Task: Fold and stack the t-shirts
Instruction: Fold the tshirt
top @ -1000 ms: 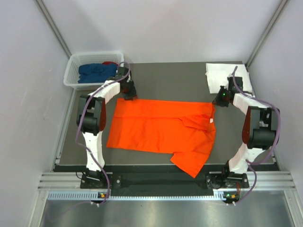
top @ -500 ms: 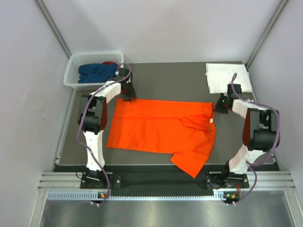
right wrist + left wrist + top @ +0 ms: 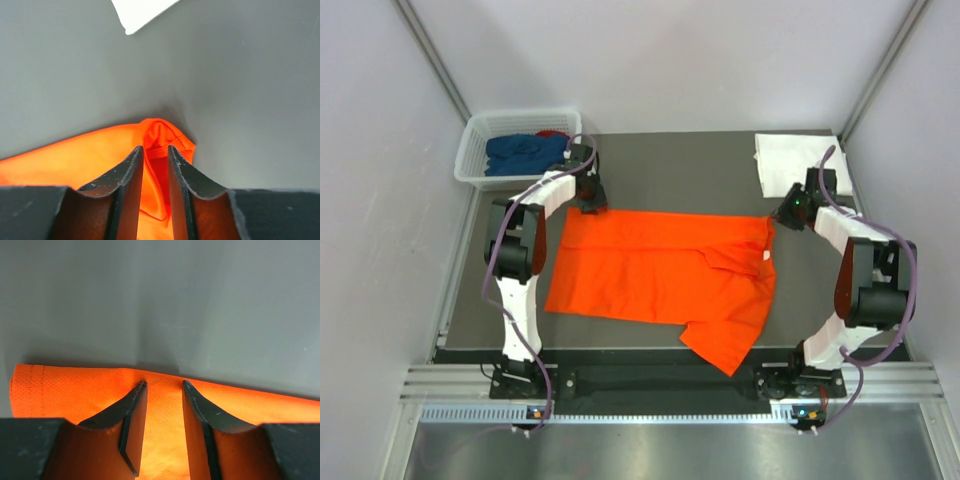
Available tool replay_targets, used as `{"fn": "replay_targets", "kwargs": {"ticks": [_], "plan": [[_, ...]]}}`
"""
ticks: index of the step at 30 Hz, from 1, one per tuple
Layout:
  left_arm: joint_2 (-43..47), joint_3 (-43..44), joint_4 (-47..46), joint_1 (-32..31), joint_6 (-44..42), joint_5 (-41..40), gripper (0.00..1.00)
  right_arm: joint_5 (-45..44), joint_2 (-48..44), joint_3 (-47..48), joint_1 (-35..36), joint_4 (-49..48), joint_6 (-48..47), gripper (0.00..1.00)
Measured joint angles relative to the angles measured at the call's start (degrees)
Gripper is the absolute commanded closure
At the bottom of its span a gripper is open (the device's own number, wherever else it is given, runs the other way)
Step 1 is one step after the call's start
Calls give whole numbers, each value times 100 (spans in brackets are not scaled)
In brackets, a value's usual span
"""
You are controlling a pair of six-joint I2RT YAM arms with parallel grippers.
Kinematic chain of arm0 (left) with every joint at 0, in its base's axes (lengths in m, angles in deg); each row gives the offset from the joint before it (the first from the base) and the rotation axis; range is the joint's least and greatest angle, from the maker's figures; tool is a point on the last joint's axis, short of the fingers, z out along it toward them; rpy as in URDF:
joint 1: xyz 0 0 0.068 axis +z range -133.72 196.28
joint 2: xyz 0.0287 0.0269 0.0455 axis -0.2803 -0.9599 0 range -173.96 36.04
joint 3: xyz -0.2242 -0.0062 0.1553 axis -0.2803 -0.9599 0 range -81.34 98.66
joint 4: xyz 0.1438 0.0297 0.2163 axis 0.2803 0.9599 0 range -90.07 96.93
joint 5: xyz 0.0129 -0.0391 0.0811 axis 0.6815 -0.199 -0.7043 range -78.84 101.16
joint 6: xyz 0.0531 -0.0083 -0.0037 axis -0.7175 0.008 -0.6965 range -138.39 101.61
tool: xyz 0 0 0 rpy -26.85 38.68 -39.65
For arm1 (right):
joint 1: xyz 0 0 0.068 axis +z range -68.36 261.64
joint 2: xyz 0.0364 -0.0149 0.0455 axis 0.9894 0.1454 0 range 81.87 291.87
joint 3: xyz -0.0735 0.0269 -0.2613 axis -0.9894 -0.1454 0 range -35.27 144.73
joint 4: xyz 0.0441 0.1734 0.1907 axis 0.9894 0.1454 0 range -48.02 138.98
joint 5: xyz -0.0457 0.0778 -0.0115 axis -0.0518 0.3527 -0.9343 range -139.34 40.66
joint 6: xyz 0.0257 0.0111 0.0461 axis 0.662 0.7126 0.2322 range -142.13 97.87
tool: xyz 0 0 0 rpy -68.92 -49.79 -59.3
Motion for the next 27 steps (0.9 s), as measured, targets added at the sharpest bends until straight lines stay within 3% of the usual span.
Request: {"fn": "replay_targets", "kwargs": {"ticks": [13, 16, 18, 27], "plan": [[0, -2, -2, 0, 26, 0, 60, 127, 378, 184, 146, -160, 273, 74], [0, -2, -2, 0, 26, -4, 60, 127, 442, 184, 157, -181, 308, 85], [0, -2, -2, 0, 31, -20, 60, 118, 452, 184, 157, -208, 317, 100], [0, -11, -4, -22, 129, -153, 61, -251, 262, -328, 114, -625, 376, 100]]}}
